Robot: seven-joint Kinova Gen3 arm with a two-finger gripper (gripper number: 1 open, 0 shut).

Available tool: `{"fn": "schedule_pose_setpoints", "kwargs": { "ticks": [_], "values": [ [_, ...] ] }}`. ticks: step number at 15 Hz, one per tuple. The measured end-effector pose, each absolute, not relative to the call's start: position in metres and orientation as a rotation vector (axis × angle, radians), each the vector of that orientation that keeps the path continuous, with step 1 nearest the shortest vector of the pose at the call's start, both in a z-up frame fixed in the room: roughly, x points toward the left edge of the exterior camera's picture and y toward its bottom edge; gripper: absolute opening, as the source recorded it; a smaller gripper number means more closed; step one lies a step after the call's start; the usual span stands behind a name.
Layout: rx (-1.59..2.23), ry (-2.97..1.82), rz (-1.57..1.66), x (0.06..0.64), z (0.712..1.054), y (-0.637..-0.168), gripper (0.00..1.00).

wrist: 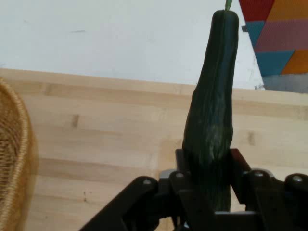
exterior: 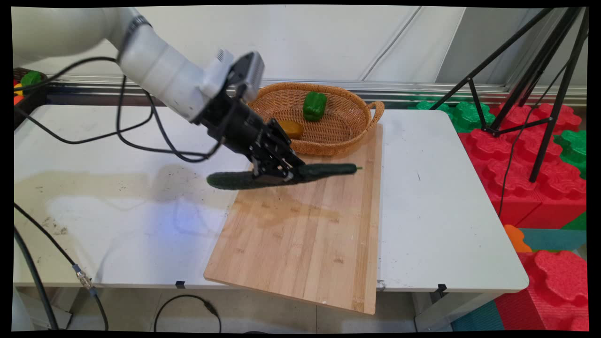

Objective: Place the picked object on the cutting board

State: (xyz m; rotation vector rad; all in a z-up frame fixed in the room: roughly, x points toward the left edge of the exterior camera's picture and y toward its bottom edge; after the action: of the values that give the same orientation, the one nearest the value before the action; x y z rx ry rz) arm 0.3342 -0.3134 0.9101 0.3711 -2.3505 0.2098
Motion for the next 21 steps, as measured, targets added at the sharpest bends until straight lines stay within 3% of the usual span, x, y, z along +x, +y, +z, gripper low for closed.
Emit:
{"fn": "schedule_pose_setpoints", "kwargs": {
  "ticks": [8,17,18,21],
  "values": [
    [0.312,-2.452,0.17,0.292,0.851,-0.33,0.0],
    [0.265,-2.528,0.18,0.266,0.811,-0.347,0.0],
    [0.263,-2.535,0.182,0.264,0.807,-0.349,1.0],
    [0.261,-2.544,0.191,0.259,0.799,-0.353,1.0]
  ]
}}
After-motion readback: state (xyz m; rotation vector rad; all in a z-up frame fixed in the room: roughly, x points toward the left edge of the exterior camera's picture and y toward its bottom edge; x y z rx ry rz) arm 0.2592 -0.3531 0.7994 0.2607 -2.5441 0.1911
